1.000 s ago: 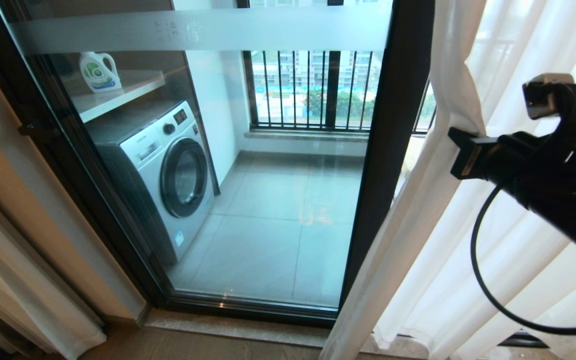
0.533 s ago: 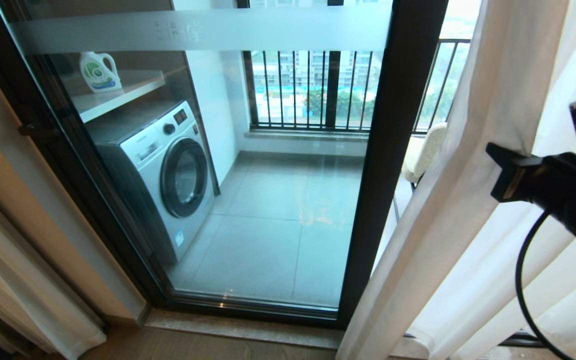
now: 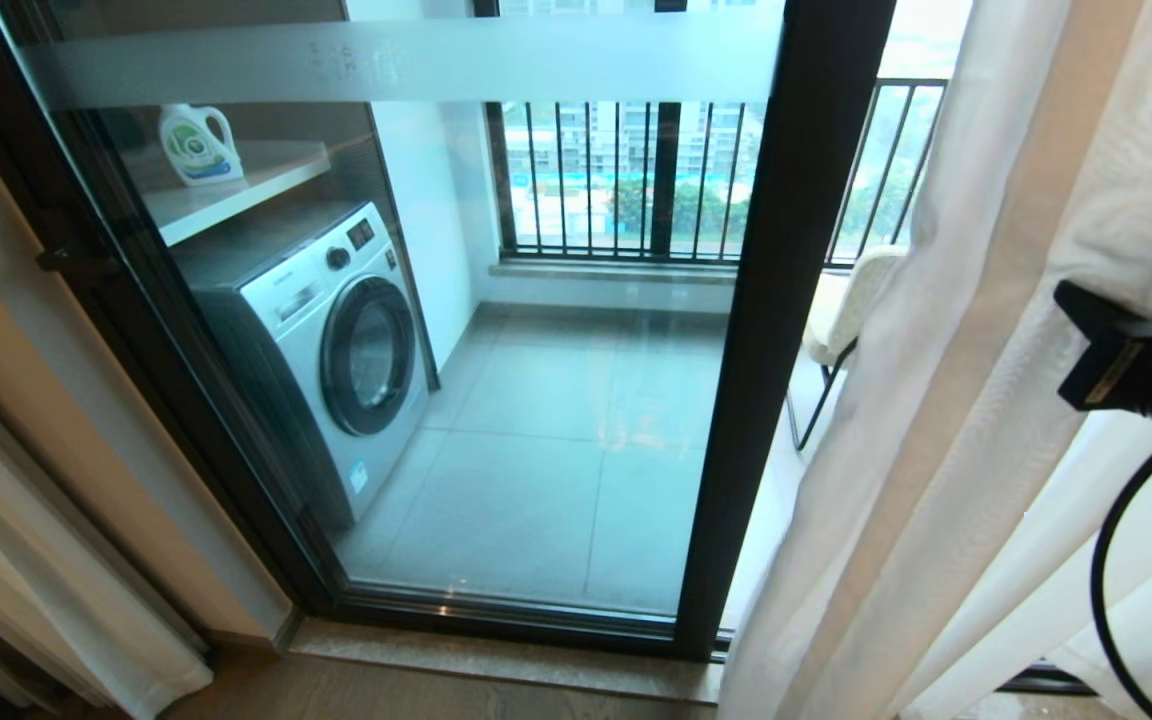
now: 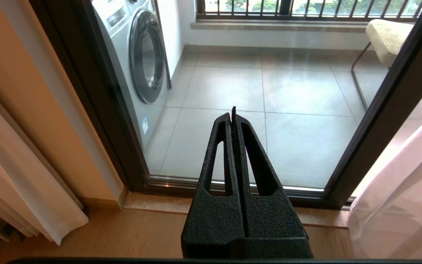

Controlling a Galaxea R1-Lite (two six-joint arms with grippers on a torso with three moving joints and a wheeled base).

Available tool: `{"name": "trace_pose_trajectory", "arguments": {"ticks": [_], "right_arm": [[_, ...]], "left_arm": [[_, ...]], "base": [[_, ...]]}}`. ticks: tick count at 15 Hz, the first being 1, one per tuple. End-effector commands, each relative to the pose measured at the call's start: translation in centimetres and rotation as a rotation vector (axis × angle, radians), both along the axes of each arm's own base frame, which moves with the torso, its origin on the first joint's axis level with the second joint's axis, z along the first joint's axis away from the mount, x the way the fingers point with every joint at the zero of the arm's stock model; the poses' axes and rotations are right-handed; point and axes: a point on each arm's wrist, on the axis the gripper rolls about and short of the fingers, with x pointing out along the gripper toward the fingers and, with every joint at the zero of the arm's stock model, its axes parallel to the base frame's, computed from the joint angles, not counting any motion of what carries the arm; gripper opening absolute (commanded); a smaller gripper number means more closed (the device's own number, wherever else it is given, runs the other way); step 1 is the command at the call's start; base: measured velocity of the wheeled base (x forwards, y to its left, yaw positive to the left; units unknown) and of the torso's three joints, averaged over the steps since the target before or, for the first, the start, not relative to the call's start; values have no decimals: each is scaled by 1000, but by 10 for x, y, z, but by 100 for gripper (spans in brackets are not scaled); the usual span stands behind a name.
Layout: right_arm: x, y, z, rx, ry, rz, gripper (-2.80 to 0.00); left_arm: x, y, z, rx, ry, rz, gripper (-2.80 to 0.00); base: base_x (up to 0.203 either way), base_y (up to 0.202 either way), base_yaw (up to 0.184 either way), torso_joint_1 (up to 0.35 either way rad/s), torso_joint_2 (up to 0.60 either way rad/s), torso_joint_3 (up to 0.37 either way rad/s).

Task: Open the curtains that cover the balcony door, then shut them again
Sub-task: Pull the inner curtains open on both sides

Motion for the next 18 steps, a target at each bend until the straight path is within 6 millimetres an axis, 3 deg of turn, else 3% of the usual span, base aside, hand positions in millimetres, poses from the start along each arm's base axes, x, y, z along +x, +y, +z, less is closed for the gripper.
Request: {"name": "trace_pose_trajectory", "arguments": {"ticks": [1, 5, 18], "right_arm": [[9, 2, -3, 2, -2, -3, -280], [25, 6, -4, 23, -65, -3, -280], [35, 3, -10, 24, -74, -26, -280]], "left_arm": [[0, 0, 0, 0, -1, 0, -280], [0, 0, 0, 0, -2, 1, -280], [0, 0, 0, -1, -2, -1, -280]], "base": [[0, 0, 0, 0, 0, 0], [0, 0, 0, 0, 0, 0], [0, 0, 0, 0, 0, 0]]}}
